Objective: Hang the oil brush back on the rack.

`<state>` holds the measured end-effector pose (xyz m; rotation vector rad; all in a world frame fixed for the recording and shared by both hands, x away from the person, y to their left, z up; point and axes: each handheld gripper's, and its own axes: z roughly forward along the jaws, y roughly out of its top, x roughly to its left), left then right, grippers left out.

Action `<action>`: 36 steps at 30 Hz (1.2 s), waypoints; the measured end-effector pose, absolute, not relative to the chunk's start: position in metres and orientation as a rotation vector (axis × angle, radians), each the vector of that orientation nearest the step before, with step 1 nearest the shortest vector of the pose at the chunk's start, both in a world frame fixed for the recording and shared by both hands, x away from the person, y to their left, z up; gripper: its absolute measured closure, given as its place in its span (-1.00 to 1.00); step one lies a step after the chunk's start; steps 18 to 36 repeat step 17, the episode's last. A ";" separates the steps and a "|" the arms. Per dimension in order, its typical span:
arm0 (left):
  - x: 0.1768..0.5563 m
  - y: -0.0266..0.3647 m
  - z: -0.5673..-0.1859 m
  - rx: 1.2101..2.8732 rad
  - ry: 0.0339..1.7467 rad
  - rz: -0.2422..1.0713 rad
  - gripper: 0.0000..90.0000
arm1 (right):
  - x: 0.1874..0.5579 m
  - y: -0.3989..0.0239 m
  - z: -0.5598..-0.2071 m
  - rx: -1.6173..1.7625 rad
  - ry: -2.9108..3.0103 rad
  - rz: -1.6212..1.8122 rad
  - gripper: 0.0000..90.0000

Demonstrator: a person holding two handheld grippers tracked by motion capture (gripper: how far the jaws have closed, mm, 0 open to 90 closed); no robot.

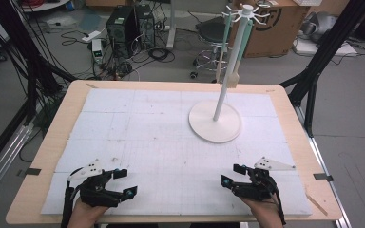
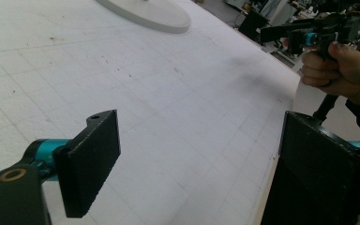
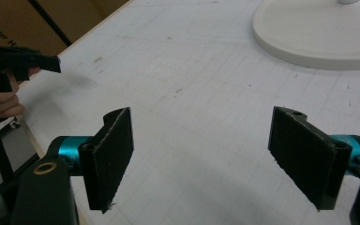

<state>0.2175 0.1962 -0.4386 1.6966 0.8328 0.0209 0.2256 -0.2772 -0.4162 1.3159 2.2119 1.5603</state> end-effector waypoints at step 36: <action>0.218 0.197 -0.438 1.685 0.837 0.029 -0.70 | 0.226 -0.277 -0.421 1.349 2.216 1.538 -0.53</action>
